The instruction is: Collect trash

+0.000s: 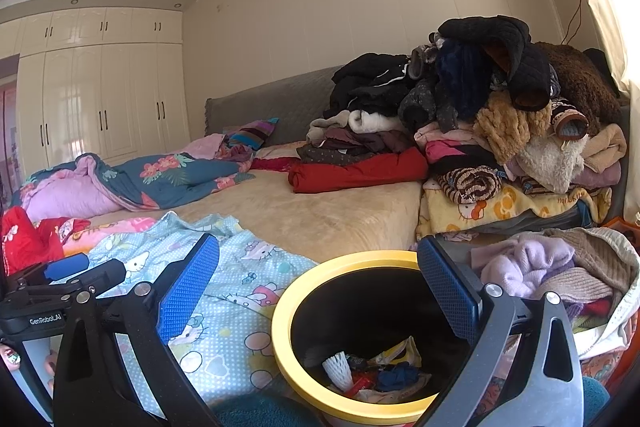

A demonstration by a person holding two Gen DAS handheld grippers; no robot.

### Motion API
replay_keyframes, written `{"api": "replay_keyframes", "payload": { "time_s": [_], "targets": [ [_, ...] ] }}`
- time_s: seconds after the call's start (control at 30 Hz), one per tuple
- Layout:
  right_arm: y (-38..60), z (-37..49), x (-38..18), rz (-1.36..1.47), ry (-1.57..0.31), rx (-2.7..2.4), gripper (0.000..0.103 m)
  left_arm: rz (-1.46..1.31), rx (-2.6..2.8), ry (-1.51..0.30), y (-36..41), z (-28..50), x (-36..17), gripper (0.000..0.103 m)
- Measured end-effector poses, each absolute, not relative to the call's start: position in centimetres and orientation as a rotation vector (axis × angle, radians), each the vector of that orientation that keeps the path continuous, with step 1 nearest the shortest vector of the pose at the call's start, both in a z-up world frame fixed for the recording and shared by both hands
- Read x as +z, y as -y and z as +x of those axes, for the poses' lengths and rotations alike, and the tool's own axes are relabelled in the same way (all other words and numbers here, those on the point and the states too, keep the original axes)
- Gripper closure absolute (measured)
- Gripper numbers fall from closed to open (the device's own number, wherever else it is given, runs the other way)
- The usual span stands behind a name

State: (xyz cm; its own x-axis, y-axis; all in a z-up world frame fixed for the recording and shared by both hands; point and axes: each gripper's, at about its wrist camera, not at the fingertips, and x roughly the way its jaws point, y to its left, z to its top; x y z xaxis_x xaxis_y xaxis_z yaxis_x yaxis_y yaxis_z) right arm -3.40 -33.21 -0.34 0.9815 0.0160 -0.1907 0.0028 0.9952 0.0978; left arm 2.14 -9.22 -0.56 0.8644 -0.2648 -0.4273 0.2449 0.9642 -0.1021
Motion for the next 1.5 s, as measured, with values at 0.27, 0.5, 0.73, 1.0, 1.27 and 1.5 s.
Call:
{"api": "replay_keyframes", "payload": {
  "time_s": [0.27, 0.5, 0.73, 1.0, 1.27, 1.5],
  "targets": [
    [33.2, -3.4, -0.4, 0.098, -0.192, 0.005, 0.006, -0.047, -0.268, -0.452, 9.2, 2.2, -0.5, 0.011],
    [33.1, -3.4, -0.4, 0.097, -0.19, 0.004, 0.006, -0.046, -0.267, -0.453, 9.2, 2.1, -0.5, 0.011],
    [33.1, -3.4, -0.4, 0.099, -0.19, 0.004, 0.006, -0.047, -0.267, -0.452, 9.2, 2.1, -0.5, 0.011],
    [33.0, -3.3, -0.2, 0.109, -0.197, 0.013, 0.006, -0.047, -0.249, -0.458, 8.8, 2.3, -0.6, 0.011],
    [22.6, 0.8, 1.2, 0.043, -0.319, 0.328, 0.006, -0.141, 0.02, -0.579, -3.0, 4.4, -1.4, 0.011],
    [-3.5, 5.9, -6.8, -0.169, -0.826, 0.861, 0.006, -0.216, 0.684, -0.725, -27.9, 1.1, -6.6, 0.011]
  ]
}}
